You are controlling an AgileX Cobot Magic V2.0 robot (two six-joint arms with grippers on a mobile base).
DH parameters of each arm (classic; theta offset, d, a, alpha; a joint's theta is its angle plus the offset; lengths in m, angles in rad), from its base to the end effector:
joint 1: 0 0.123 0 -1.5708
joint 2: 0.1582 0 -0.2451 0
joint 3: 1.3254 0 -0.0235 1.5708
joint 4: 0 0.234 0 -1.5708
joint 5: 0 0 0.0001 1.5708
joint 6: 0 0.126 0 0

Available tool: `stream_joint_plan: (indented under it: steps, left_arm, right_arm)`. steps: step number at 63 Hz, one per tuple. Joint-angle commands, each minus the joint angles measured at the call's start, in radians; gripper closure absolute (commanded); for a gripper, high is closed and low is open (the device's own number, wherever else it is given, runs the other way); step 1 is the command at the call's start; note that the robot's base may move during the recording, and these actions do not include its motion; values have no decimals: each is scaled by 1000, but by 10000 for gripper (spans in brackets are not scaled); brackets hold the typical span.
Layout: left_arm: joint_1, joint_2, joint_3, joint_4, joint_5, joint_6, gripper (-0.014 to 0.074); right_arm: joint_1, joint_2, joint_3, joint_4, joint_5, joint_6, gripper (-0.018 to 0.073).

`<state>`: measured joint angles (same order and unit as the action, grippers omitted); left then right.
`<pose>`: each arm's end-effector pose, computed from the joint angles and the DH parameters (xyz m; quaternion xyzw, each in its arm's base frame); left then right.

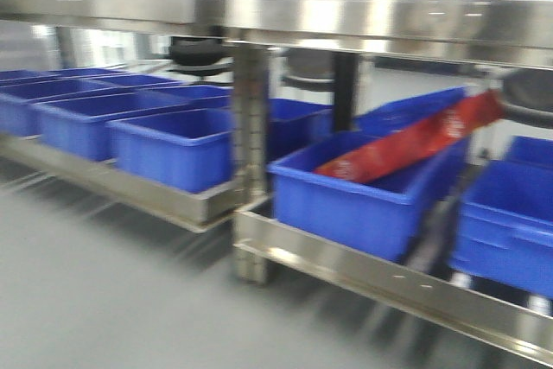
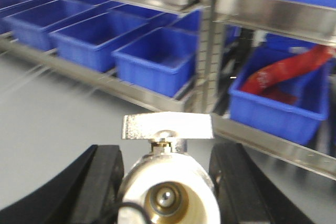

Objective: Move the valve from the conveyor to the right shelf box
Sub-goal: 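Drive up to the shelf and align with the blue bins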

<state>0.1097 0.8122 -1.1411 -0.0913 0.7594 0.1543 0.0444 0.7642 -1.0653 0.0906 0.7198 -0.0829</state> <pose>0.1843 0.0123 0.3991 0.0093 0.8166 0.0314 0.5762 0.1781 0.0154 0.3879 -0.0414 0.8123 0.0329 0.5809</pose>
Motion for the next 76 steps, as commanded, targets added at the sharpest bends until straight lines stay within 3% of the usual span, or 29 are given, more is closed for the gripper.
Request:
stream_joint_plan:
  steps: [1, 76]
  left_arm:
    - [-5, -10, -15, -11, -52, -7, 708]
    - [-5, -10, -15, -11, -52, -7, 708]
  right_arm:
    - [-1, -7, -16, -7, -78, -5, 715]
    - [-1, -7, -16, -7, -78, -5, 715]
